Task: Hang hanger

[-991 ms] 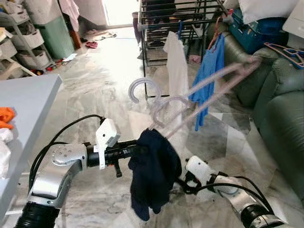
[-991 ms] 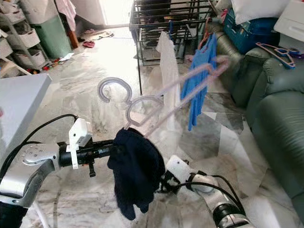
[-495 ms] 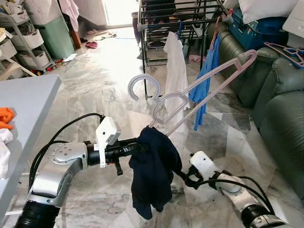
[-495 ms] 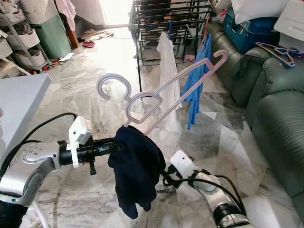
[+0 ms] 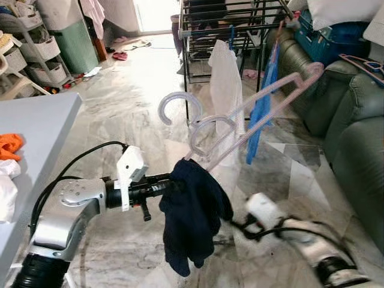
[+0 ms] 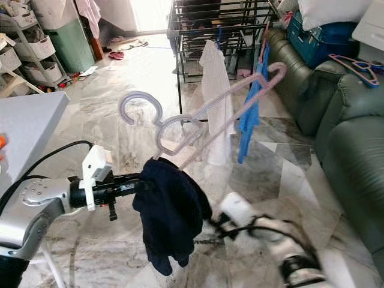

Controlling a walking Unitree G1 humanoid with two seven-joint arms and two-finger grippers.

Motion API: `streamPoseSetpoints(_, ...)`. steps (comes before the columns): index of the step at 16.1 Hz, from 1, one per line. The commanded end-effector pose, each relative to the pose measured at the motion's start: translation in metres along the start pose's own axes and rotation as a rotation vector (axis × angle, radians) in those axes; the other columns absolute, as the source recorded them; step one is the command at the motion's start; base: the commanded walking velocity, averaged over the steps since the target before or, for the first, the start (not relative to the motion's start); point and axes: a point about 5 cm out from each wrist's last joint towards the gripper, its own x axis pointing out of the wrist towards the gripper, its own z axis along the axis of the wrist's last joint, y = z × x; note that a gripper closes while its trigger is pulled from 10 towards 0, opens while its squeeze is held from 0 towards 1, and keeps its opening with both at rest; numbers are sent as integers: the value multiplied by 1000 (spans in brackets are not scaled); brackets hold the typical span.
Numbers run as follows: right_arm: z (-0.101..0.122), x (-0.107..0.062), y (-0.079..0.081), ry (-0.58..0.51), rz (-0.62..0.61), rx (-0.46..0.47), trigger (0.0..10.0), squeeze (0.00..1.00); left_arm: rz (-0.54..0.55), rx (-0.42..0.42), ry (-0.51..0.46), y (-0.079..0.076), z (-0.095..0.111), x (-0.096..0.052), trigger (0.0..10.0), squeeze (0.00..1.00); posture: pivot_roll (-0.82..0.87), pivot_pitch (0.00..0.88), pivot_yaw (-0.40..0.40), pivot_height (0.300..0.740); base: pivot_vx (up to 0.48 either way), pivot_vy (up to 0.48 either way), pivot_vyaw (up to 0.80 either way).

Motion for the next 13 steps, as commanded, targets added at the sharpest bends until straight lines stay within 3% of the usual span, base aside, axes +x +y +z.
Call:
streamPoseSetpoints(1, 9, -2, -6, -79, -10, 33, 10000, 0, 25, 26, -21, 3, 8, -7, 10000, 0, -41, 0, 79, 740, 0, 0, 0)
streamPoseSetpoints(3, 8, -8, -7, -121, 49, 91, 10000, 0, 30, 23, -16, 5, 6, -8, 10000, 0, -50, 0, 84, 740, 0, 0, 0)
streamPoseSetpoints(7, -6, -3, 30, -47, 325, 130, 10000, 0, 8, 38, -27, 6, 11, -1, 10000, 0, -63, 0, 95, 740, 0, 0, 0)
streamPoseSetpoints(9, -1, 5, 34, -40, 291, 108, 10000, 0, -1, 45, -34, 6, 15, 0, 10000, 0, -56, 0, 96, 740, 0, 0, 0)
streamPoseSetpoints(13, 7, 16, 21, -7, 86, 47, 10000, 0, -18, 55, -46, 0, 22, -1, 10000, 0, -34, 0, 90, 740, 0, 0, 0)
